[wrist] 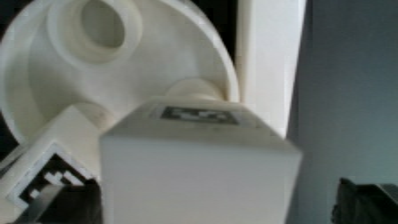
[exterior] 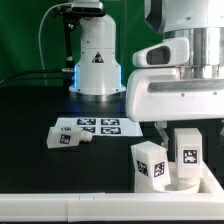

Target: Assemble stool

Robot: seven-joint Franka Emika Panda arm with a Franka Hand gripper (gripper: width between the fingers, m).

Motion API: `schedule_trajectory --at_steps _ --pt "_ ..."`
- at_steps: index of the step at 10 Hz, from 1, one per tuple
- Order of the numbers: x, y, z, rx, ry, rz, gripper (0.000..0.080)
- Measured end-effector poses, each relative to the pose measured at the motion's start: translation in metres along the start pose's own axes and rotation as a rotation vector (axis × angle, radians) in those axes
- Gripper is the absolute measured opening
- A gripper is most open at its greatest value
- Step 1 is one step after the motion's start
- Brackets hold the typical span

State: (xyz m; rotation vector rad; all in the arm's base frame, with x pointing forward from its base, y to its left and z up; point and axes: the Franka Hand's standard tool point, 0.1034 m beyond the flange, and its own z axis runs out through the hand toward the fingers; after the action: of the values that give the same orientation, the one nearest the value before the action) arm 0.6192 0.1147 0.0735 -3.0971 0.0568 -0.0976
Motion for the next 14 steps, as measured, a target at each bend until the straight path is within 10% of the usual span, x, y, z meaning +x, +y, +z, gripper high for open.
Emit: schedule_trajectory --at_steps 3,7,14 --pt "0.0074 -0.0004 -0.0006 0.002 -0.021 0.066 0.0649" --pt "0.0075 0.0003 -0.0002 0.001 -0.022 0.277 0.0331" --pt "0.0065 0.0005 0.0022 0.043 -0.061 1.131 0.0332"
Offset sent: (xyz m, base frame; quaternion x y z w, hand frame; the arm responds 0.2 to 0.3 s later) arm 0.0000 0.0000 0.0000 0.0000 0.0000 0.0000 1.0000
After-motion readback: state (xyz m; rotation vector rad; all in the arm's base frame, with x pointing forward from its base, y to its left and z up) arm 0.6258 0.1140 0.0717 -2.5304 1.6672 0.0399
